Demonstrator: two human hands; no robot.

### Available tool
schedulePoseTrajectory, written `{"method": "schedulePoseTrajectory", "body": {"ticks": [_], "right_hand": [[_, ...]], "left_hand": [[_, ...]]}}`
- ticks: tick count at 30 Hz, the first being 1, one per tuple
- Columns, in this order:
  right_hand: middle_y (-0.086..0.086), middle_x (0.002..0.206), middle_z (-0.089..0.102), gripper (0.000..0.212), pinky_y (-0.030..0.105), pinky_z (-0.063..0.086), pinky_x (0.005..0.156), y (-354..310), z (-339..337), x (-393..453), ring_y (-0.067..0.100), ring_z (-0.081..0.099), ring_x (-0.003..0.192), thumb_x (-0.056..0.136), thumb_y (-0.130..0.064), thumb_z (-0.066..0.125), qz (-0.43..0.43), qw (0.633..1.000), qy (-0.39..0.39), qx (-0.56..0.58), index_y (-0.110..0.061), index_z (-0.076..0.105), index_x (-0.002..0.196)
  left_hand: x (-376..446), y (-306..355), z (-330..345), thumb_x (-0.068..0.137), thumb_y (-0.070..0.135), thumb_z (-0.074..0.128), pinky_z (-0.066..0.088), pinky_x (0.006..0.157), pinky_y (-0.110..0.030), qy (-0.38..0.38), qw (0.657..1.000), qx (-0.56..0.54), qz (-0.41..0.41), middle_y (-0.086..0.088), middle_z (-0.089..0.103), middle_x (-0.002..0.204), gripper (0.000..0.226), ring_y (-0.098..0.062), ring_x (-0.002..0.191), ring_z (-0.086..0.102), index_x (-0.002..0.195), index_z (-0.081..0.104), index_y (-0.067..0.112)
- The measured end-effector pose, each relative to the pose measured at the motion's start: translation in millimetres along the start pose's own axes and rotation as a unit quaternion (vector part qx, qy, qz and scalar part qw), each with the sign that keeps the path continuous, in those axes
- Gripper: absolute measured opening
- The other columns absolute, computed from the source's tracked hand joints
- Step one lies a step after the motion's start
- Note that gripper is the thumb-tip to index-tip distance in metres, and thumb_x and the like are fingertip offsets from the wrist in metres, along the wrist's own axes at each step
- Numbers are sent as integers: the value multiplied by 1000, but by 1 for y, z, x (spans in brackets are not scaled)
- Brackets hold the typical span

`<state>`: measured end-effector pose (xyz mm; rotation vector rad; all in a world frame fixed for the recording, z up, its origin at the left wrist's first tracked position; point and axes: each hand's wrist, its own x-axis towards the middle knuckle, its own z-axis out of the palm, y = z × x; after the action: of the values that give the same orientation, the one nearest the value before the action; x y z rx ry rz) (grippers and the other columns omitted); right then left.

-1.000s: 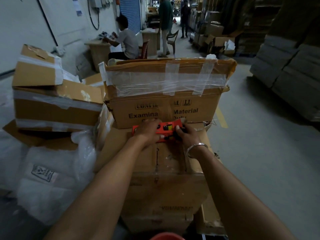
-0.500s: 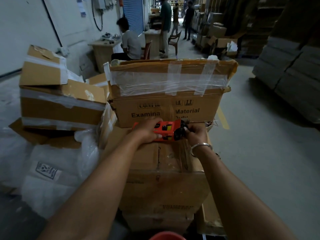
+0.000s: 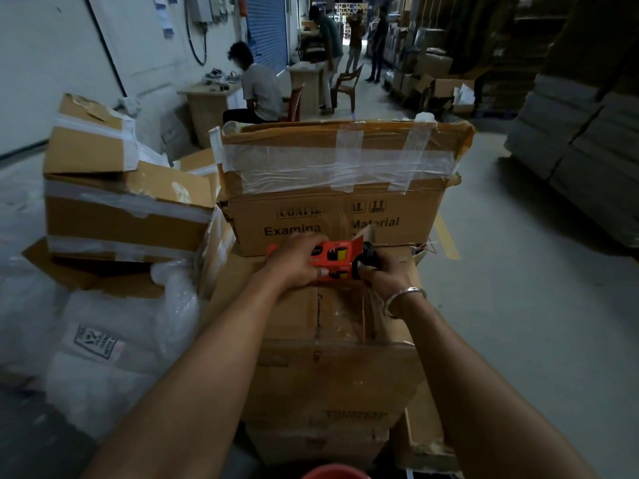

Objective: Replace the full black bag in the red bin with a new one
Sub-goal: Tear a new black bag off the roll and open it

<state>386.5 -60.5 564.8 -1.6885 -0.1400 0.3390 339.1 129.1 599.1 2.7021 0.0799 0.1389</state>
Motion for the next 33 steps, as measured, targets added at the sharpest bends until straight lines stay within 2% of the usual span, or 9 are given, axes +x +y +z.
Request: {"method": "schedulePoseTrajectory", "body": {"ticks": [4,8,13,18,21,24,26,30,33], "right_hand": [[2,101,66,23,23,52,71,-3,7,0,13,63,90,88,1,60,17,999,38,-2,-13,64,106],[-1,84,67,31,39,55,88,3,8,8,16,65,85,86,4,57,30,993,110,-21,-24,65,78],[3,90,68,24,38,53,88,1,11,5,18,63,88,88,0,54,53,988,137,-45,-19,67,93],[13,108,67,43,42,50,94,9,-24,5,31,60,102,84,6,44,76,980,177,-45,-11,65,117],[14,116,64,48,44,51,94,9,-30,10,31,59,104,85,8,38,106,982,157,5,-14,61,122],[9,116,60,59,39,52,91,2,-24,11,29,58,105,84,10,33,87,982,164,27,-20,56,129],[8,113,60,57,35,48,91,1,-25,9,28,56,107,84,11,34,79,978,192,6,-16,57,129],[13,118,62,53,44,47,100,5,-35,5,33,57,113,83,7,37,98,962,255,28,-13,58,128],[12,110,63,49,43,51,94,9,-42,2,31,60,104,83,6,38,117,949,284,74,-13,60,123]], "left_hand": [[-4,5,3,77,31,77,29,89,-28,13,1000,13,9,4,52,134,67,-20,122,44,137,48,29],[-8,9,2,76,32,78,31,98,-31,19,999,21,28,4,51,133,69,-21,124,43,138,48,29],[-12,5,6,77,35,77,32,105,-37,10,999,25,25,5,50,134,70,-20,127,41,139,45,31],[-20,-28,-3,77,39,77,34,102,-36,6,996,83,-27,3,52,136,69,-22,126,44,138,47,30],[-21,-29,-2,79,34,76,35,99,-33,-14,997,69,-29,1,52,137,68,-22,125,45,139,46,27],[-18,-25,4,83,33,72,36,98,-33,-9,997,74,-28,0,50,138,65,-23,127,44,141,44,25],[-13,-27,7,83,34,71,36,98,-35,4,995,93,-35,-1,51,137,62,-25,126,44,139,45,22],[-8,-29,14,84,32,71,35,106,-40,33,991,117,-47,-6,52,134,58,-30,125,44,135,48,16],[-5,-28,23,86,29,69,25,115,-43,33,994,97,-38,-8,50,137,57,-29,130,41,137,46,15]]}}
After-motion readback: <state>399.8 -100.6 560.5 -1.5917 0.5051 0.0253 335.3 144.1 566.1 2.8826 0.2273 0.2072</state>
